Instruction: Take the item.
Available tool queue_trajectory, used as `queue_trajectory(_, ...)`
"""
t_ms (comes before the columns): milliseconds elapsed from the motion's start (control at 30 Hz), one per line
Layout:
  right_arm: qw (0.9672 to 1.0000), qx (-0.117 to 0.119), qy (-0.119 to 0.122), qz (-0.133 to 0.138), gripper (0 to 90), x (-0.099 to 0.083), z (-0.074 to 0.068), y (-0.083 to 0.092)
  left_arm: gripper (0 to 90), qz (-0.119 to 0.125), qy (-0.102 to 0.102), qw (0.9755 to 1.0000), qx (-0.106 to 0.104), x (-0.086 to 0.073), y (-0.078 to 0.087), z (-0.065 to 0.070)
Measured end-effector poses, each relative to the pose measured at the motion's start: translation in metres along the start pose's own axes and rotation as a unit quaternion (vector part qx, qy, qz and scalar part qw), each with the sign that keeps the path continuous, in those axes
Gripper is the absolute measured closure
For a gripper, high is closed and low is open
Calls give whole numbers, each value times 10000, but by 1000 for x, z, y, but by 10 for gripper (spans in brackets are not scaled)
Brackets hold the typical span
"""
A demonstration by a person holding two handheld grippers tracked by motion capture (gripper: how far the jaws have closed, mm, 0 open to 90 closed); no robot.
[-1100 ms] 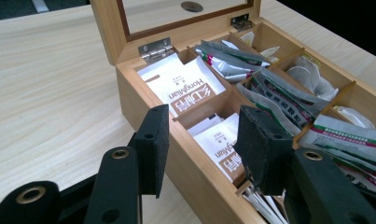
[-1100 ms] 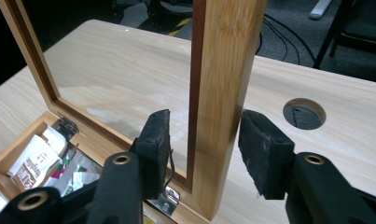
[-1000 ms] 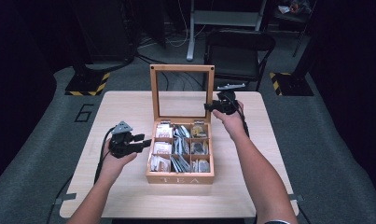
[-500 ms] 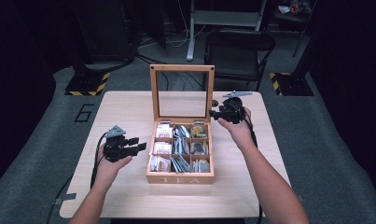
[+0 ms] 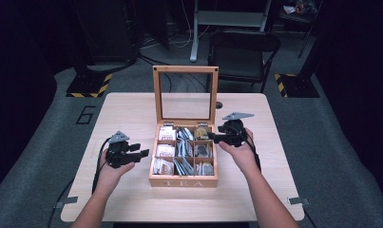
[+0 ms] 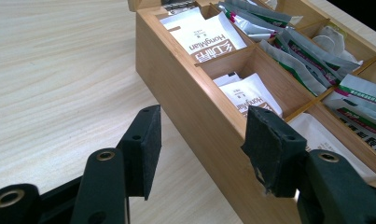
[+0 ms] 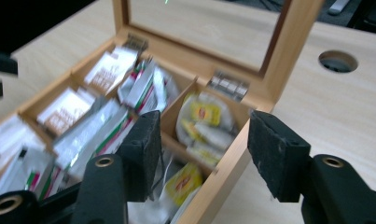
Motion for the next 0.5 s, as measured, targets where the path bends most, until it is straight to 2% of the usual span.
queue_trajectory(100,9994,-68,313,-158,464,-13,-8,-2,453,0,-13,10000,-27,-1,0,2)
queue_trajectory(233,9992,-30,379,-87,503,-21,-20,1,452,30,-24,10000,-35,0,0,3)
queue_trajectory(500,9990,167,407,70,557,-24,-43,8,452,28,-54,10000,-10,-1,1,4)
Point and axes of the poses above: each handheld gripper's, and its own axes: y roughly backward along the jaws, x roughly out of its top, z roughly to its right, the point moved 9 cm from there along -y, roughly forward along the jaws, and after that the axes turned 3 degrees about -z, right-handed, at the moved point
